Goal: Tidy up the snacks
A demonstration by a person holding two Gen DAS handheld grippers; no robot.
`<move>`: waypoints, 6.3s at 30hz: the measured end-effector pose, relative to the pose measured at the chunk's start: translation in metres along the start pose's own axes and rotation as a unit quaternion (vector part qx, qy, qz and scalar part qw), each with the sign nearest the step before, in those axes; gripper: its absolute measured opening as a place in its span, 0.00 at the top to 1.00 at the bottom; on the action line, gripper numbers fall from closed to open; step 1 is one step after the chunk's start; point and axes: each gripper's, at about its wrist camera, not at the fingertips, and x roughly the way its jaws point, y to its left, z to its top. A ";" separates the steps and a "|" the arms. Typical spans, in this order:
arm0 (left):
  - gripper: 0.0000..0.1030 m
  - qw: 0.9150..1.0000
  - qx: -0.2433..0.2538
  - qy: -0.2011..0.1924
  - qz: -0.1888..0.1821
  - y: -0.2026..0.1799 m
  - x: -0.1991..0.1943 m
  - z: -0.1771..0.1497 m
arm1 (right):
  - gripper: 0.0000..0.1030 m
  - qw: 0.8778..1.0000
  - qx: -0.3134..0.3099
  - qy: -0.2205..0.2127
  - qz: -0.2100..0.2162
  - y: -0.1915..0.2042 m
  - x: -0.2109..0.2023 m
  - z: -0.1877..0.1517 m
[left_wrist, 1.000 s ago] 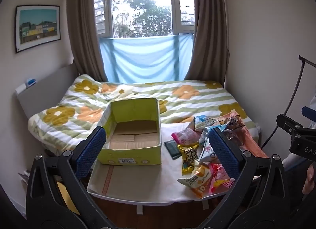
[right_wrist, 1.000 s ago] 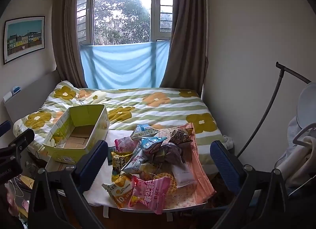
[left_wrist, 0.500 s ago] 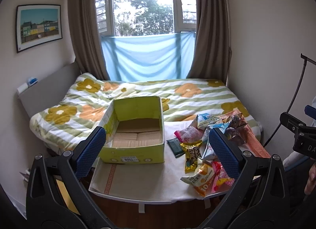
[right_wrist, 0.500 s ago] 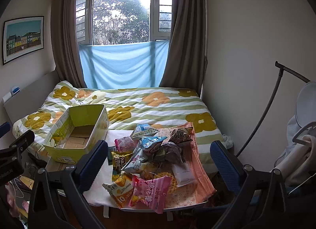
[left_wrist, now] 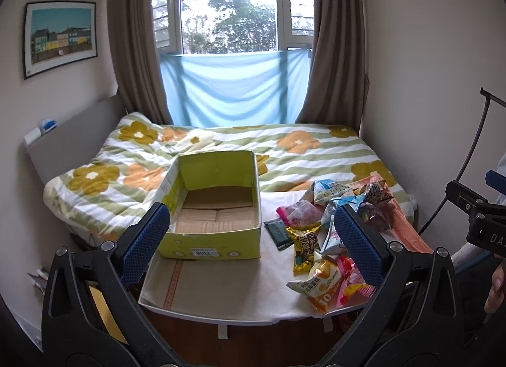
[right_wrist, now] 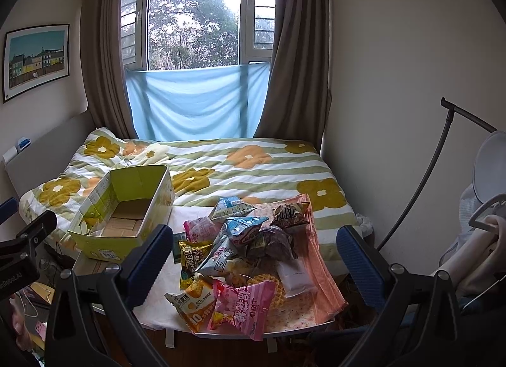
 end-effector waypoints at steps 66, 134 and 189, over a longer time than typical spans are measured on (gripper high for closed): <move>0.00 0.988 0.052 0.118 -0.080 -0.009 0.081 -0.012 | 0.00 0.994 0.043 0.097 -0.006 -0.023 0.045 -0.027; 0.42 0.948 0.128 0.285 -0.064 -0.090 0.215 -0.130 | 0.43 0.895 0.126 0.321 0.284 -0.016 0.230 -0.103; 0.00 0.943 0.082 0.313 -0.076 0.175 0.348 -0.014 | 0.43 0.939 -0.006 0.284 0.196 0.265 0.314 0.046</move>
